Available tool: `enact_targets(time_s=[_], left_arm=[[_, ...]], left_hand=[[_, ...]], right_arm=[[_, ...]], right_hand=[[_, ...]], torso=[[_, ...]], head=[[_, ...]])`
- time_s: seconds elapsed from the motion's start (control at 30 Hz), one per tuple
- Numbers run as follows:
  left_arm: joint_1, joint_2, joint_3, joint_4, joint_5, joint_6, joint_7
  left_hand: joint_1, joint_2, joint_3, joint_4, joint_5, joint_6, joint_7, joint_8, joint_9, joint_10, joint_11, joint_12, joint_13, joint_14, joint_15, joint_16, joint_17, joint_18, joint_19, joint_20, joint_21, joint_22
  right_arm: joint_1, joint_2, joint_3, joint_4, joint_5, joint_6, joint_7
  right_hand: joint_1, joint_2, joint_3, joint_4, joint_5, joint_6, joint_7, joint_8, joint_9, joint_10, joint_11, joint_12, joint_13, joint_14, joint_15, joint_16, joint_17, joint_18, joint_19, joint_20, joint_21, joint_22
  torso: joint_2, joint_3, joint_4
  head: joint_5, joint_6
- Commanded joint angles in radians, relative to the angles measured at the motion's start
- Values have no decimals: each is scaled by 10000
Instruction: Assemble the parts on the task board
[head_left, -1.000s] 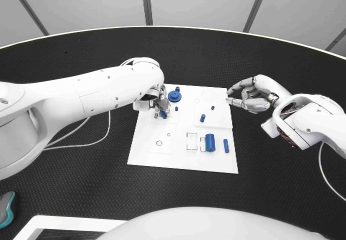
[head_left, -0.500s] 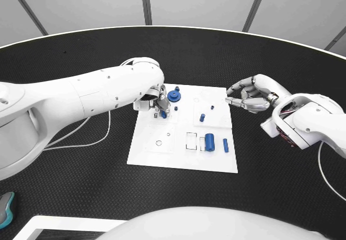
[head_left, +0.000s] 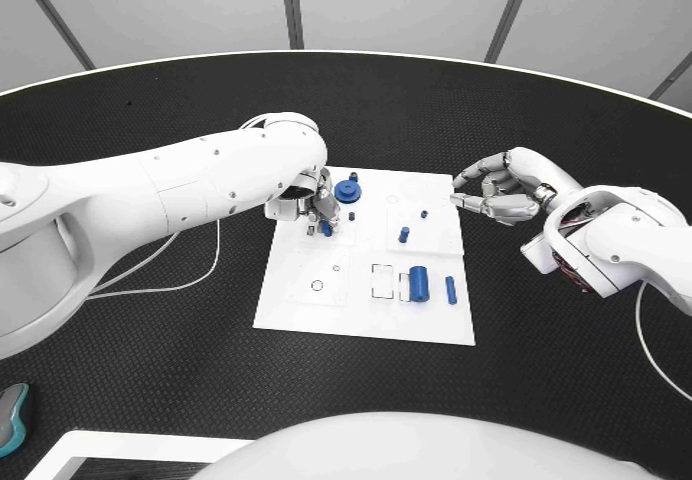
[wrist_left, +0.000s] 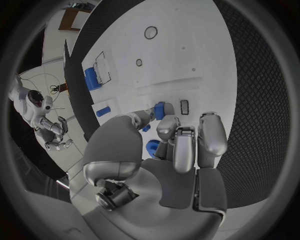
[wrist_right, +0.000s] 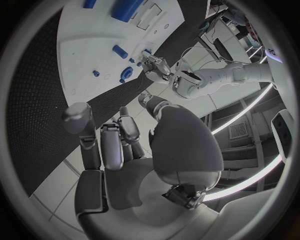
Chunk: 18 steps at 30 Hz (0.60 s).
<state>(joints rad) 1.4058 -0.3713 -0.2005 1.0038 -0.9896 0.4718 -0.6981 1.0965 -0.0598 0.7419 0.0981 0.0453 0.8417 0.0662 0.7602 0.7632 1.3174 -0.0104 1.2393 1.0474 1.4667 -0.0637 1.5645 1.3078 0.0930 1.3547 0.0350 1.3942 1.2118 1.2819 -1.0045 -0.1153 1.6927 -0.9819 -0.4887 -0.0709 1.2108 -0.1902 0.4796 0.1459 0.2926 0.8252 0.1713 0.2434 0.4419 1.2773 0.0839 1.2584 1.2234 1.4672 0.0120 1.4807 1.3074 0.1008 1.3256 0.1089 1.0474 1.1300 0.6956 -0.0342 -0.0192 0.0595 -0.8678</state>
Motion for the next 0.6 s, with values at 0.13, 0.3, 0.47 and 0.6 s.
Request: enact_targets(time_s=[0.13,0.3,0.47,0.6], left_arm=[[1,18,0,-23,0,-80,-571],[1,28,0,-51,0,-78,-574],[1,31,-1,-85,0,-41,-578],[1,32,-1,-105,1,-24,-580]], left_hand=[[-169,-190,297,-387,28,19,-97,-76,-1,18,-46,43,8,1030,-72,44,2594,-160,41,-2,20,-8],[-342,-272,2,-194,28,49,-113,-94,-17,10,-56,44,-4,1025,-79,36,2578,-157,36,-9,8,-17],[-376,-306,-107,-144,28,65,-121,-98,-21,5,-61,44,-9,1026,-85,38,2583,-158,40,-12,9,-9],[-470,-345,-322,-5,28,105,-127,-104,-32,2,-67,51,-8,1026,-89,38,2582,-159,42,-18,5,-7]], right_arm=[[0,-9,0,5,0,-1,-3],[0,-21,0,12,0,-5,-7],[0,-32,0,20,0,-10,-10],[0,-38,0,23,0,-12,-13]], right_hand=[[16,-2,18,66,38,-80,-17,63,-15,-14,-22,-39,-12,600,-84,-44,907,152,22,-34,-34,-18],[16,-2,18,66,38,-80,-17,63,-15,-14,-22,-39,-12,600,-84,-44,907,152,22,-34,-34,-18],[16,-2,18,66,38,-80,-17,63,-15,-14,-22,-39,-12,600,-84,-44,907,152,22,-34,-34,-18],[16,-2,18,66,38,-80,-17,63,-15,-14,-22,-39,-12,600,-84,-44,907,152,22,-34,-34,-18]], torso=[[7,2,-4],[4,8,-6],[4,6,-1],[5,1,0]], head=[[-1,-10],[-5,-20],[-10,-25],[-17,-29]])
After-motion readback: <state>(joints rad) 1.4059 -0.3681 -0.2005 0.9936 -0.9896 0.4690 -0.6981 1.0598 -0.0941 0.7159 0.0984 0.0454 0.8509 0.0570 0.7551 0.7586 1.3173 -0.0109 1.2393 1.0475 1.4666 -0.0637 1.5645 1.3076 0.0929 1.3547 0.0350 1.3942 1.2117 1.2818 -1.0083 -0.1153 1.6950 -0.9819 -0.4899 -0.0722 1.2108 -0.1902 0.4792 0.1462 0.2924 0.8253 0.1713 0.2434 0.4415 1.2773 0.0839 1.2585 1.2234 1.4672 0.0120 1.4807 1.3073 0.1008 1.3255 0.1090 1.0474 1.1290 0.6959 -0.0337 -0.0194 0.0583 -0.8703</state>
